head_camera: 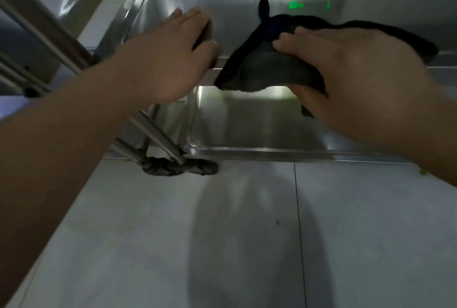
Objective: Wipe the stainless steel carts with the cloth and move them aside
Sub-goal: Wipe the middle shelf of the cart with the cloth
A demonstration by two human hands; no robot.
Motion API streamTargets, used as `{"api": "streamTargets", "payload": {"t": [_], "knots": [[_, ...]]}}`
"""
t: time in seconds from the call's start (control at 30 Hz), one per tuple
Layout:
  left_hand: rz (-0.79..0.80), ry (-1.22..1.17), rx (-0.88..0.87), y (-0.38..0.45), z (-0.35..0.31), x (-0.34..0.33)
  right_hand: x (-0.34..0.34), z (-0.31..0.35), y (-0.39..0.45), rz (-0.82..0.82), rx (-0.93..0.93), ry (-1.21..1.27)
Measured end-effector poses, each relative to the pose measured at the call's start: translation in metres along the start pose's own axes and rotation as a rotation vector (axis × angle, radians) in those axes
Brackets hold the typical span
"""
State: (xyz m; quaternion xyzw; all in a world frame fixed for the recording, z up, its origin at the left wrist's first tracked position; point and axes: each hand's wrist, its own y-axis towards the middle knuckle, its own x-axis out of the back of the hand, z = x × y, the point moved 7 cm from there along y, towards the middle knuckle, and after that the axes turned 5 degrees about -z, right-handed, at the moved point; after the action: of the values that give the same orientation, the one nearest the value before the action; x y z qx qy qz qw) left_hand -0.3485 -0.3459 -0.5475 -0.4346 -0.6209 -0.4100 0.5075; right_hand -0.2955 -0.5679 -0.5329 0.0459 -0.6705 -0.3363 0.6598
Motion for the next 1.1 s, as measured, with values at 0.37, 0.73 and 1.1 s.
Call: {"api": "streamTargets", "payload": {"t": [0.37, 0.73, 1.1], "knots": [[-0.307, 0.009, -0.091, -0.059, -0.026, 0.011, -0.069, 0.029, -0.116, 0.248, 0.012, 0.321], [-0.101, 0.082, -0.222, -0.134, -0.001, -0.092, -0.183, -0.058, -0.143, 0.269, -0.71, 0.53], [0.239, 0.084, -0.024, -0.133, 0.081, -0.186, -0.246, -0.037, -0.025, 0.008, -0.795, 0.595]]}}
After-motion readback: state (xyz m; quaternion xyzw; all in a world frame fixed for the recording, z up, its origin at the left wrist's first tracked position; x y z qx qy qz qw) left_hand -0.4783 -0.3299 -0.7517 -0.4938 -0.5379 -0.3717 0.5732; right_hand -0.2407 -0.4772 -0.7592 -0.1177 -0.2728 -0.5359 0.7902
